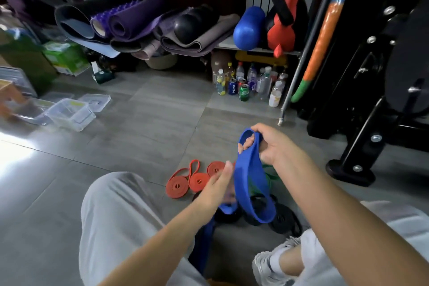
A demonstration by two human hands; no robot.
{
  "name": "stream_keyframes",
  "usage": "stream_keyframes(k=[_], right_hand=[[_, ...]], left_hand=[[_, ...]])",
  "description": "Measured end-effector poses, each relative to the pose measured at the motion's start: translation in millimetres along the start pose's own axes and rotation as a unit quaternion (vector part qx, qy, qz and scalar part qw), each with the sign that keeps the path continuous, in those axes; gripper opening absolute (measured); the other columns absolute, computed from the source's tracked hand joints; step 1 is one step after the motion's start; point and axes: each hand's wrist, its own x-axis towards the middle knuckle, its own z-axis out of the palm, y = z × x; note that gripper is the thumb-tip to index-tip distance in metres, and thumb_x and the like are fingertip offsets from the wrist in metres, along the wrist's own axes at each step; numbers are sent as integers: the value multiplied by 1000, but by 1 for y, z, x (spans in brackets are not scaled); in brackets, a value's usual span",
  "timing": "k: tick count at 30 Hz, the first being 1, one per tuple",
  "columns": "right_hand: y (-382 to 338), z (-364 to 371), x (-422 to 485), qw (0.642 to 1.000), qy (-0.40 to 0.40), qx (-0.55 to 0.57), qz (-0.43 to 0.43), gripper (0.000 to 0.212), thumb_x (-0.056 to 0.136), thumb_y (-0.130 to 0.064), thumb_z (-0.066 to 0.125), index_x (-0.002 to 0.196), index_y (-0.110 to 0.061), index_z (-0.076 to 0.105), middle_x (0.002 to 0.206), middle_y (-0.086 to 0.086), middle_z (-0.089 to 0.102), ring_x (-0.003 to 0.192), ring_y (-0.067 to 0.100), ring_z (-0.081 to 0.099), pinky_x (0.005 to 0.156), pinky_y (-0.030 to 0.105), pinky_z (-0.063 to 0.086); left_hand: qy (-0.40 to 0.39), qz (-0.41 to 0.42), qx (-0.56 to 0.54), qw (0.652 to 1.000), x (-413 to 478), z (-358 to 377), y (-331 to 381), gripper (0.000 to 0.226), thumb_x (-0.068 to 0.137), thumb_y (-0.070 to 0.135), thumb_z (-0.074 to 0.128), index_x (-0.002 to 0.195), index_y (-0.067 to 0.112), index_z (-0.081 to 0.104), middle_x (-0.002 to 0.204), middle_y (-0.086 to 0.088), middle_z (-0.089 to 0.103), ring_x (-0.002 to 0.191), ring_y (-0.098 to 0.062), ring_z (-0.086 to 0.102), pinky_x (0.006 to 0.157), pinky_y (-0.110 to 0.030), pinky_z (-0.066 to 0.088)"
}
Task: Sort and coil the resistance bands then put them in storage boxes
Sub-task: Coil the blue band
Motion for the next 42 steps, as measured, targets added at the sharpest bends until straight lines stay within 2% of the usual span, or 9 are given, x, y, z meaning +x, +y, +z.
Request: stream_keyframes(k=[3, 7, 11, 16, 19, 21, 30, 36, 42], right_hand=[[-2, -13, 7, 999, 36, 9, -15, 29, 94, -16, 45, 66, -11, 36, 48, 6, 32, 49, 15, 31, 60, 41, 43], [0, -48, 14, 993, 97, -65, -31, 20, 93, -16, 47, 74, -10, 44, 62, 12, 50, 53, 26, 52, 49, 40, 48], [24, -91, 23, 965, 131, -225, 32, 16, 90, -23, 54, 79, -11, 52, 65, 8, 58, 58, 21, 60, 55, 37, 54], [53, -113, 29, 703, 80, -702, -86, 28, 78, -30, 74, 78, -8, 56, 78, 6, 55, 73, 20, 54, 62, 27, 41], [57, -91, 15, 763, -134, -605, -182, 72, 66, -15, 84, 128, -24, 47, 119, -11, 54, 109, -2, 51, 88, 17, 42], [56, -74, 8, 748, -222, -576, -245, 59, 67, -11, 82, 113, -33, 52, 106, -17, 60, 96, -8, 57, 86, 18, 48], [36, -50, -6, 769, -135, -538, -318, 38, 54, -33, 86, 81, -30, 60, 71, -4, 69, 65, 12, 63, 67, 35, 53], [57, -46, -12, 788, -210, -485, -316, 34, 64, -32, 85, 92, -22, 67, 93, 7, 69, 88, 21, 67, 85, 37, 53], [46, -36, -15, 798, -190, -453, -349, 38, 58, -46, 84, 92, -44, 67, 95, -12, 71, 88, 7, 67, 84, 27, 53]], left_hand=[[-66, -121, -115, 984, -6, -1, -7, 51, 90, 55, 48, 103, 9, 64, 79, -10, 68, 74, -25, 67, 74, -35, 52], [-7, -31, -2, 999, -5, -18, -13, 25, 80, 0, 66, 102, 3, 55, 64, 2, 55, 57, -11, 54, 60, -25, 48], [60, 23, 69, 996, 4, -35, -3, 19, 85, -5, 60, 102, 4, 60, 64, 4, 55, 55, -6, 51, 57, -22, 43], [3, 56, 198, 979, 16, -31, 13, 25, 85, 5, 66, 109, 12, 63, 68, 2, 61, 56, -8, 56, 53, -21, 45], [-63, 88, 334, 936, 22, -23, 22, 33, 78, 4, 70, 110, 12, 64, 99, -3, 68, 85, -18, 65, 79, -29, 52], [-89, 108, 365, 920, 22, -23, 35, 32, 74, 6, 71, 103, 19, 65, 99, 2, 68, 86, -14, 64, 77, -25, 51], [-20, 102, 506, 856, 16, -54, 65, 24, 73, 26, 77, 86, 23, 57, 86, 4, 64, 83, -16, 63, 79, -28, 49], [-24, 137, 200, 970, 4, -47, 79, 32, 74, -3, 74, 94, 20, 63, 91, 2, 67, 67, 7, 62, 56, -7, 44], [-50, 105, -83, 990, 3, -53, 91, 38, 68, 10, 67, 106, 9, 62, 94, -5, 71, 84, -16, 69, 74, -27, 57]])
